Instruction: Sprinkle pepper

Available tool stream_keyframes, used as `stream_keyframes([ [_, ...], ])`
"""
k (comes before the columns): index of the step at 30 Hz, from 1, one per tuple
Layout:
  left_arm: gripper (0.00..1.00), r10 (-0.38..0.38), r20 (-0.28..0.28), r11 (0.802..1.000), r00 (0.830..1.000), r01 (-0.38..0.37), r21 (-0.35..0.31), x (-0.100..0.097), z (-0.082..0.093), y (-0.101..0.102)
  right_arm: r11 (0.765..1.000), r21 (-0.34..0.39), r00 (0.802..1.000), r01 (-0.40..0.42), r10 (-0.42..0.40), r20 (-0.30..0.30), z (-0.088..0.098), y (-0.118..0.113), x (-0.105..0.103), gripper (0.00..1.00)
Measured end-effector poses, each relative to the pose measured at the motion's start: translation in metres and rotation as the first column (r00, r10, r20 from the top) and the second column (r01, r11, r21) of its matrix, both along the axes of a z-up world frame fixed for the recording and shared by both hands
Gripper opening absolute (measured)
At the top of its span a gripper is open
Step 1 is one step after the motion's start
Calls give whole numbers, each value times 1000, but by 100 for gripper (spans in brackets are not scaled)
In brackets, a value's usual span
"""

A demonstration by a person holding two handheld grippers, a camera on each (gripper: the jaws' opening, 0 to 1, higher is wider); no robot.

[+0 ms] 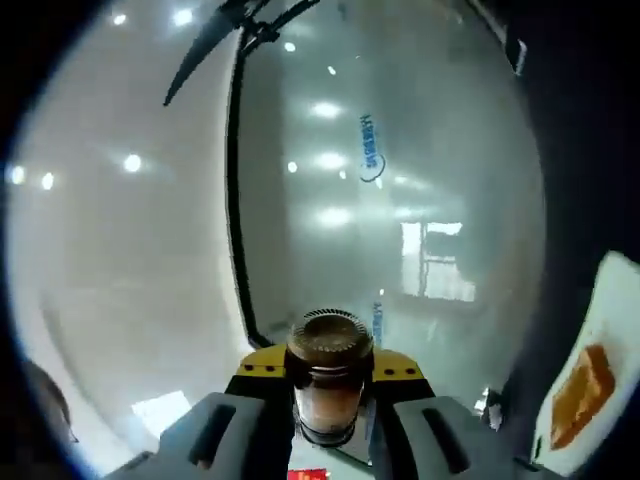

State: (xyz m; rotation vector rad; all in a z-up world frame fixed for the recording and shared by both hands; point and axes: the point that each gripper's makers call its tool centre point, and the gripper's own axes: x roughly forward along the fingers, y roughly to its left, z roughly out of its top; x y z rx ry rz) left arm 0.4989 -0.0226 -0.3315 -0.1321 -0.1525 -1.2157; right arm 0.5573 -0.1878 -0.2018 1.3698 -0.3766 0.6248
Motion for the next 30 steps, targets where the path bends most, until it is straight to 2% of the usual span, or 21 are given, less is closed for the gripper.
stream_keyframes([
  [3,25,17,-40,1000,999,-18,-18,2,-12,9,976,-203,997,82,-83,7,5,-6,14,21],
  [5,24,34,-71,999,997,-37,-39,5,-20,15,962,-255,995,94,-94,11,9,-3,18,21],
  [6,24,38,-78,998,996,-41,-41,5,-24,16,968,-235,996,91,-93,4,12,-4,22,21],
  [8,24,49,-93,998,994,-52,-35,6,-33,18,968,-250,999,34,-40,-19,15,3,32,21],
  [9,24,53,-100,998,994,-56,-31,6,-36,20,948,-314,998,61,-68,-13,16,7,34,21],
  [10,24,55,-106,998,993,-59,-34,6,-38,21,913,-397,995,98,-98,20,20,10,36,21],
  [13,24,67,-122,995,990,-75,-59,7,-42,27,846,-516,990,135,-131,43,23,17,48,21],
  [14,24,72,-132,994,989,-82,-71,8,-43,30,787,-595,985,164,-159,60,21,23,53,20],
  [16,23,84,-156,990,984,-100,-97,12,-46,35,695,-693,979,193,-181,91,14,34,60,20],
  [18,21,98,-171,986,981,-118,-116,14,-49,40,664,-727,980,177,-185,70,1,44,69,20],
  [19,21,114,-171,983,979,-136,-125,16,-49,43,650,-746,986,144,-155,55,-11,56,71,20],
  [21,21,121,-163,977,979,-147,-155,16,-45,48,458,-876,976,148,-209,56,-49,68,90,20],
  [22,21,118,-164,975,979,-145,-166,16,-44,50,460,-881,984,107,-174,29,-61,79,93,20],
  [23,21,113,-166,975,980,-142,-171,16,-45,51,430,-898,984,89,-176,13,-73,84,96,20],
  [24,21,111,-171,975,979,-141,-172,15,-45,51,396,-912,981,111,-193,36,-79,86,99,20],
  [25,21,116,-174,975,978,-146,-169,16,-45,51,382,-917,980,115,-196,41,-83,85,101,20],
  [26,22,120,-174,974,977,-149,-170,17,-45,51,403,-909,980,109,-195,31,-85,87,102,20],
  [27,22,119,-175,974,977,-149,-173,17,-45,51,400,-910,980,111,-198,32,-80,84,103,20],
  [28,22,118,-178,975,977,-148,-168,18,-46,51,372,-920,979,127,-198,55,-79,85,104,20],
  [29,22,120,-177,976,977,-149,-158,18,-48,51,368,-920,976,138,-209,63,-81,83,100,20],
  [30,22,118,-177,977,977,-146,-156,17,-48,51,378,-916,976,136,-209,58,-80,81,101,20],
])
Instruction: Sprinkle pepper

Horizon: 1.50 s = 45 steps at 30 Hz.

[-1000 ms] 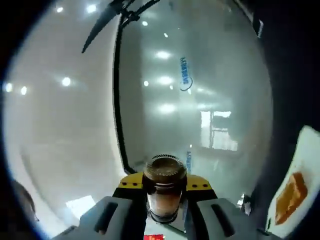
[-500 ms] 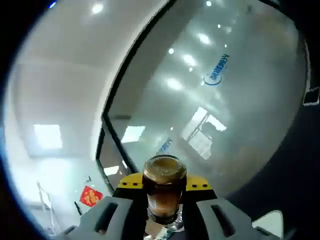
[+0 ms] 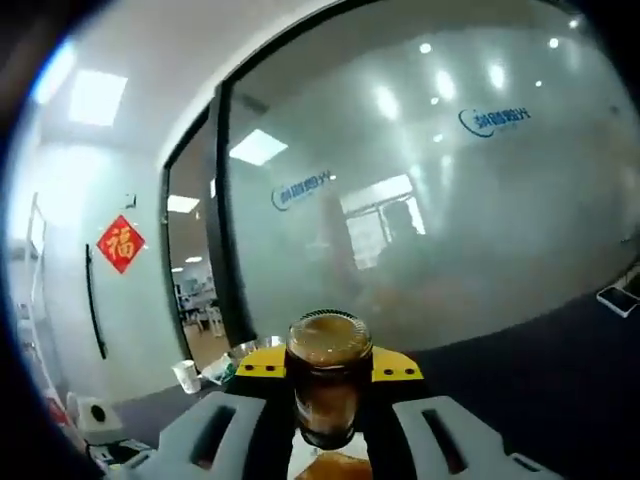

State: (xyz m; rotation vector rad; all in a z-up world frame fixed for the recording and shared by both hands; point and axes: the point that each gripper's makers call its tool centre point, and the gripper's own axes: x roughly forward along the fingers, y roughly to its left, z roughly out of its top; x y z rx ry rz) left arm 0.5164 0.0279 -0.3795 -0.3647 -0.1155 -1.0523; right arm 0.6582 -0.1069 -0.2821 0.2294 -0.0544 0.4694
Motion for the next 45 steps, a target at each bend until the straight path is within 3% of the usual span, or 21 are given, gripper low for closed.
stream_keyframes([
  [1,22,-5,1,1000,1000,5,1,-1,0,-1,999,34,1000,-17,17,-11,2,7,-11,20],
  [5,23,-8,4,1000,1000,8,10,-1,-1,-2,993,119,999,13,-9,-33,3,-9,-6,20],
  [8,23,-8,6,1000,1000,8,18,-2,-2,-3,967,253,996,39,-17,-87,-12,-27,-1,21],
  [9,23,-9,6,1000,1000,8,20,-2,-2,-3,947,318,994,37,-2,-110,-15,-32,-2,21],
  [12,23,-8,8,999,1000,8,38,-2,-4,-6,859,506,984,80,14,-179,-30,-52,-2,21],
  [16,24,-10,14,998,1000,9,64,-4,-7,-10,688,713,961,133,87,-264,-55,-68,1,21],
  [18,25,-14,16,997,1000,12,74,-5,-8,-12,631,762,955,142,114,-272,-63,-72,2,21],
  [20,26,-12,18,996,1000,10,90,-5,-10,-14,543,823,947,167,145,-288,-73,-76,4,21],
  [23,28,-5,18,995,1000,3,102,-5,-11,-15,433,882,940,185,183,-287,-79,-74,-2,21],
  [25,28,-2,18,995,1000,0,103,-5,-11,-15,320,931,940,177,225,-257,-75,-71,-5,21],
  [26,29,-1,19,995,1000,-1,103,-5,-11,-15,248,952,937,179,253,-242,-74,-70,-6,21],
  [29,31,-1,22,995,1000,-1,102,-2,-9,-15,87,983,937,159,301,-178,-63,-61,-15,21],
  [30,31,-3,27,995,1000,1,103,-2,-8,-15,48,989,936,142,318,-150,-56,-55,-19,21],
  [32,32,1,24,997,1000,-3,79,2,-2,-12,12,995,935,99,340,-97,-39,-45,-26,21],
  [36,34,19,37,999,999,-20,35,8,18,-7,-121,991,926,52,377,-3,-15,-36,-37,21],
  [37,35,13,49,1000,999,-14,12,8,28,-7,-142,989,923,43,385,15,-10,-33,-40,21],
  [40,38,12,101,1000,995,-11,-7,5,52,-8,-172,984,907,44,419,33,-4,-18,-48,21],
  [41,39,16,113,1000,993,-16,-1,6,59,-9,-209,977,900,48,433,49,-1,-13,-54,21],
  [43,39,54,166,998,985,-56,10,11,76,-10,-224,974,895,36,440,68,6,-2,-64,21],
  [45,40,42,210,998,977,-50,30,9,90,-13,-279,960,873,16,472,123,17,12,-75,21],
])
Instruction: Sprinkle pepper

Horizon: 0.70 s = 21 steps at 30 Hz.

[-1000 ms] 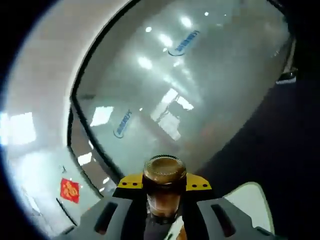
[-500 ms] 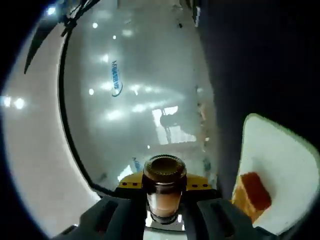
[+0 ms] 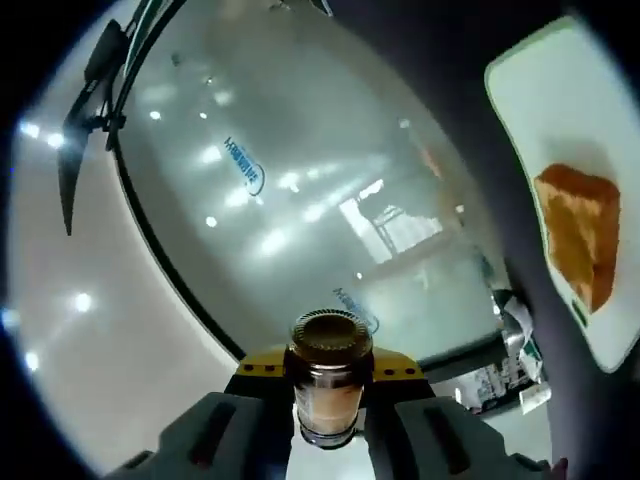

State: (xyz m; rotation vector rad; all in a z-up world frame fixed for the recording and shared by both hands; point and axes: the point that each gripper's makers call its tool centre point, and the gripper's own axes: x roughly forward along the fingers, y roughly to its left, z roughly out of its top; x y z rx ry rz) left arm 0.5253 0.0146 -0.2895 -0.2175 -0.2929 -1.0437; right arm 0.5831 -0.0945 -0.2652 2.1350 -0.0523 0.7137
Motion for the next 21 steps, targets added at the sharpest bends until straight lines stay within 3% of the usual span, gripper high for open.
stream_keyframes([
  [1,41,20,28,999,999,-21,25,2,5,0,999,14,999,-32,32,5,3,9,-4,21],
  [4,44,6,46,1000,999,-7,17,-1,17,-3,996,59,997,-73,72,29,13,30,-18,21],
  [7,48,2,68,1000,998,-2,-3,-3,28,-4,994,55,994,-100,97,47,17,49,-29,21],
  [12,50,32,126,997,992,-23,-69,-10,51,0,983,82,986,-165,163,36,14,84,-45,21],
  [14,50,9,139,994,990,6,-105,-18,59,2,978,71,980,-195,193,45,17,95,-50,21],
  [21,48,31,179,989,983,-5,-146,-26,76,15,970,84,973,-228,223,61,24,111,-59,21],
])
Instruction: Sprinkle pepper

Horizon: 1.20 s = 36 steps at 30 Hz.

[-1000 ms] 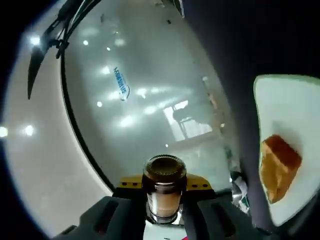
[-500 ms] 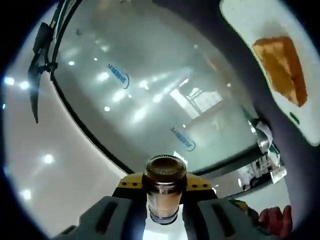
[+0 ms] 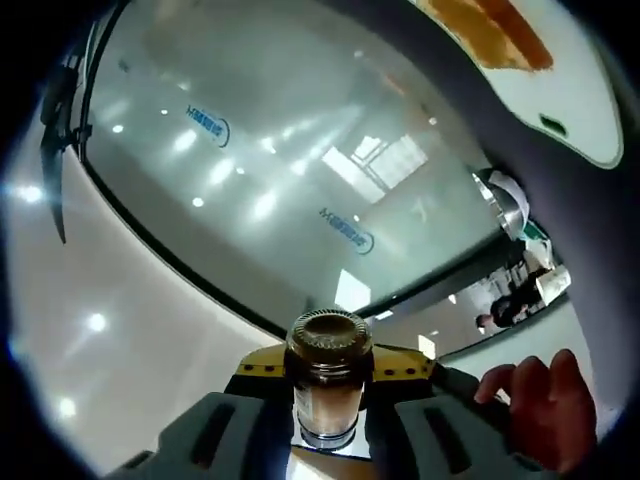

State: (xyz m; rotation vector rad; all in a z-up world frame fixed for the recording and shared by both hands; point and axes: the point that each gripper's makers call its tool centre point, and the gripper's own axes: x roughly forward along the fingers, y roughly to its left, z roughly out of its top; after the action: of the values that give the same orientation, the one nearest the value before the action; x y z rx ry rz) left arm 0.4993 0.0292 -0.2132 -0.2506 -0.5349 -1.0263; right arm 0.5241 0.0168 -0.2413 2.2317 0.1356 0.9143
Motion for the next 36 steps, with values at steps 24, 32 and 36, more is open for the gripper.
stream_keyframes([
  [24,21,21,116,998,993,-28,62,-13,6,-11,996,80,999,-40,40,7,-3,17,-20,22],
  [32,21,3,121,999,993,-8,43,-17,13,-12,993,109,999,-45,42,32,0,15,-25,22],
  [36,20,36,143,990,989,-54,128,-18,5,-27,986,165,1000,15,-15,3,-7,2,-21,22],
])
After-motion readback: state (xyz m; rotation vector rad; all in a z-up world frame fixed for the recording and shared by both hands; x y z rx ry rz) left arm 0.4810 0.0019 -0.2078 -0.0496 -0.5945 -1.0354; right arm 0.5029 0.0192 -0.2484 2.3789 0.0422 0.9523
